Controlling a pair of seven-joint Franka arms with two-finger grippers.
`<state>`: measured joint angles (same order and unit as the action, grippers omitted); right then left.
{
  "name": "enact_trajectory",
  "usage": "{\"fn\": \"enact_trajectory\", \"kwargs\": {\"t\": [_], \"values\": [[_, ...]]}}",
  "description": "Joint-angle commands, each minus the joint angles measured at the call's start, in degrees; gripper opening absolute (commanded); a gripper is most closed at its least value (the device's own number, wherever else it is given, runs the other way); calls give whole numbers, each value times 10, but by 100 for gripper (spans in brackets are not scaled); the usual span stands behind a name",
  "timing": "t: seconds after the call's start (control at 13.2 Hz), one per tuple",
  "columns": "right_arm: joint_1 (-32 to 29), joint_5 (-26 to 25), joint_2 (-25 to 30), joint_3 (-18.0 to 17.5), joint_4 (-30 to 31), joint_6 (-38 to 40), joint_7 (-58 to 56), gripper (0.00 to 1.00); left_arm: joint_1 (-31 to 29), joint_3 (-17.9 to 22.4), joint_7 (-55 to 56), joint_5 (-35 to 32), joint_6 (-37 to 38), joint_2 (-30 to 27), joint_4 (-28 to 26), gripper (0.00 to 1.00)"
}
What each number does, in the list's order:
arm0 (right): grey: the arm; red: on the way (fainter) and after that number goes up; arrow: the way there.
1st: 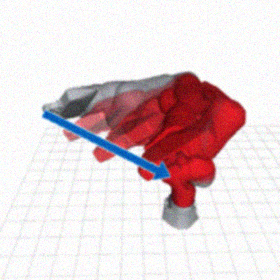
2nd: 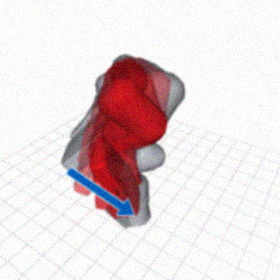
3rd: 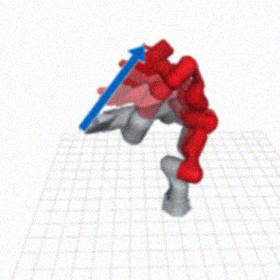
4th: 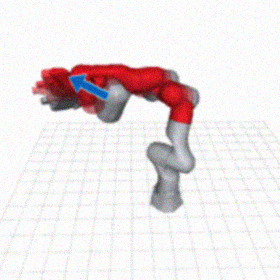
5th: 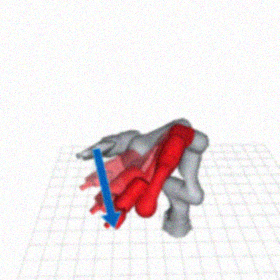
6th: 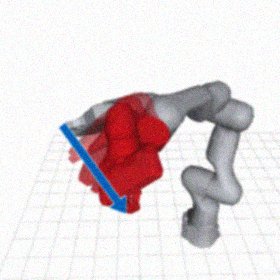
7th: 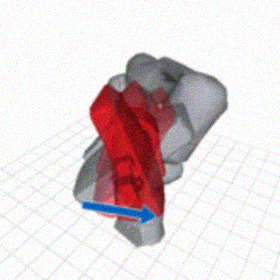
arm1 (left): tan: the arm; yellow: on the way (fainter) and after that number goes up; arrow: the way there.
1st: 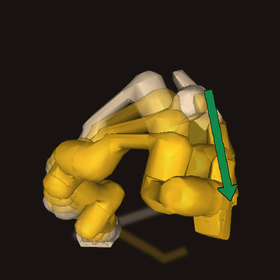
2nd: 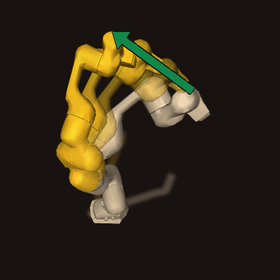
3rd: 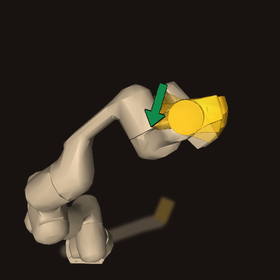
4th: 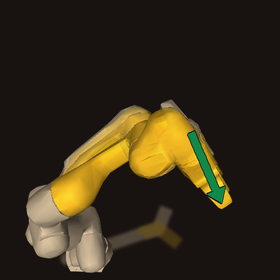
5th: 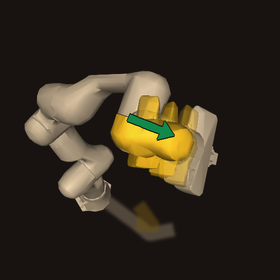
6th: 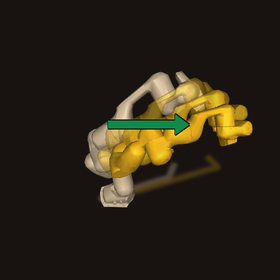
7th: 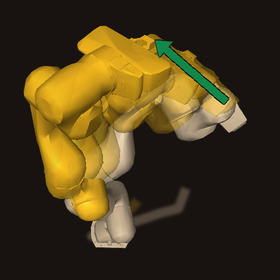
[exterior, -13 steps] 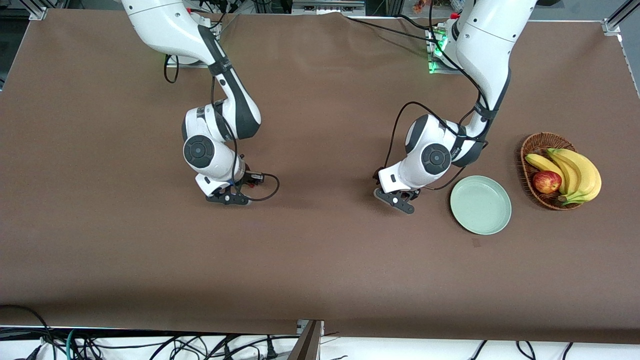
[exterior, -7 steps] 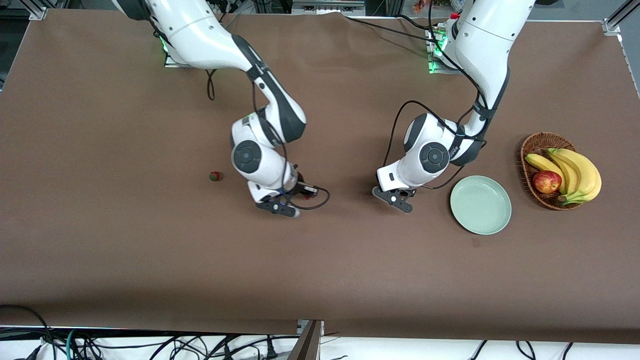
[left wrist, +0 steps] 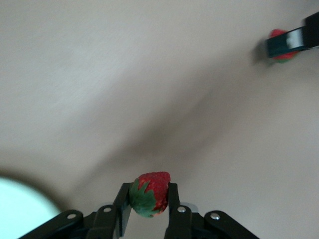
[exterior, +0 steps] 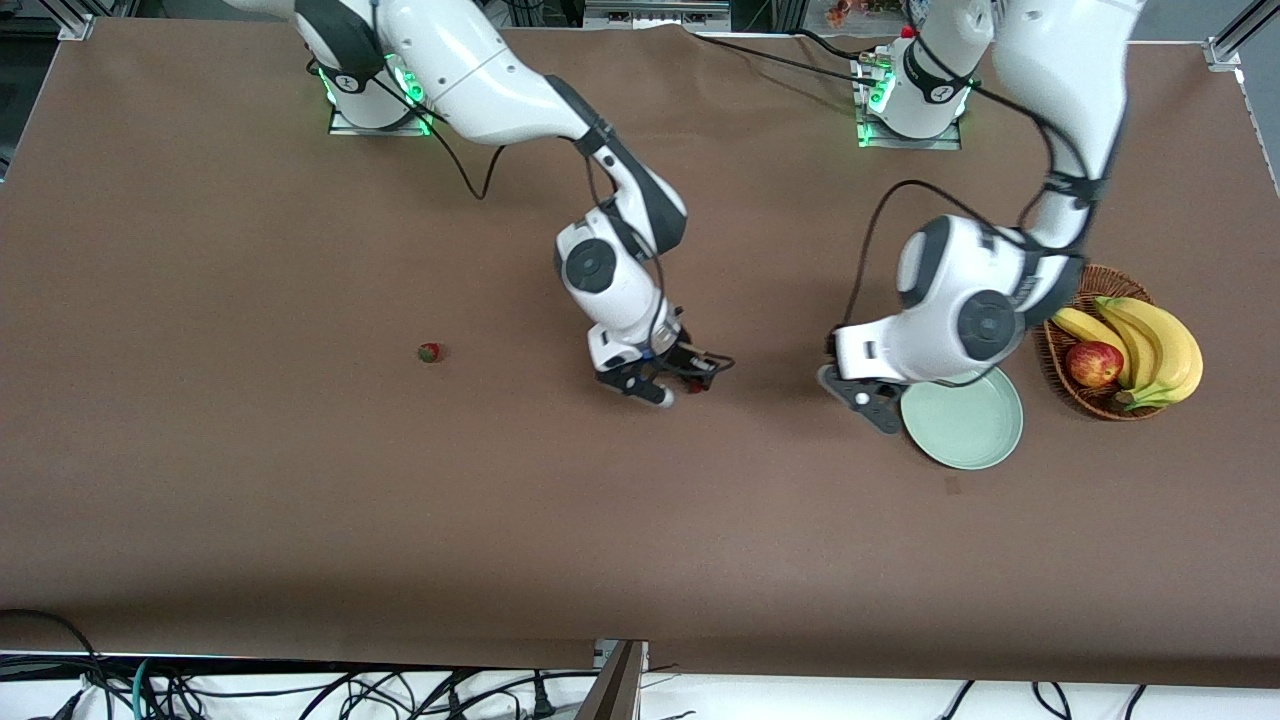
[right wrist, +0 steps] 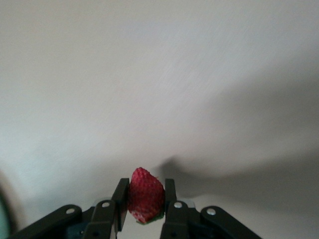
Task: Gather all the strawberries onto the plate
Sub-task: 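Carry the strawberry over the plate while the right gripper sets another down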
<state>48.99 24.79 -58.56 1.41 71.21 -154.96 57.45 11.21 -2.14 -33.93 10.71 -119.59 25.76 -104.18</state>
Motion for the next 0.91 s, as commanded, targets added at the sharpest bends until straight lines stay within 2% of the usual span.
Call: {"fn": "enact_trajectory", "kwargs": {"t": [0.0,0.15,0.23,0.38,0.53,0.68,0.83], "values": [[25,10,-51,6,-75,-28,59,10,-52,-7,-108,-13,68,-4,30,10],[24,5,-42,10,-75,-24,51,82,-67,-6,-164,-15,67,-4,28,12],[18,-15,-32,15,-72,-11,43,100,-68,-6,-198,-33,61,-2,25,12],[-12,-77,-12,33,-71,105,24,100,-69,-6,-220,-84,52,0,20,12],[-55,-105,29,34,-68,232,-57,100,-91,-6,-260,-114,40,3,15,12],[-87,-106,79,76,-38,333,-177,100,-107,-6,-311,-115,-26,11,-20,12],[-107,-104,120,130,23,376,-325,100,-108,-6,-318,-116,-92,17,-56,12]]}}
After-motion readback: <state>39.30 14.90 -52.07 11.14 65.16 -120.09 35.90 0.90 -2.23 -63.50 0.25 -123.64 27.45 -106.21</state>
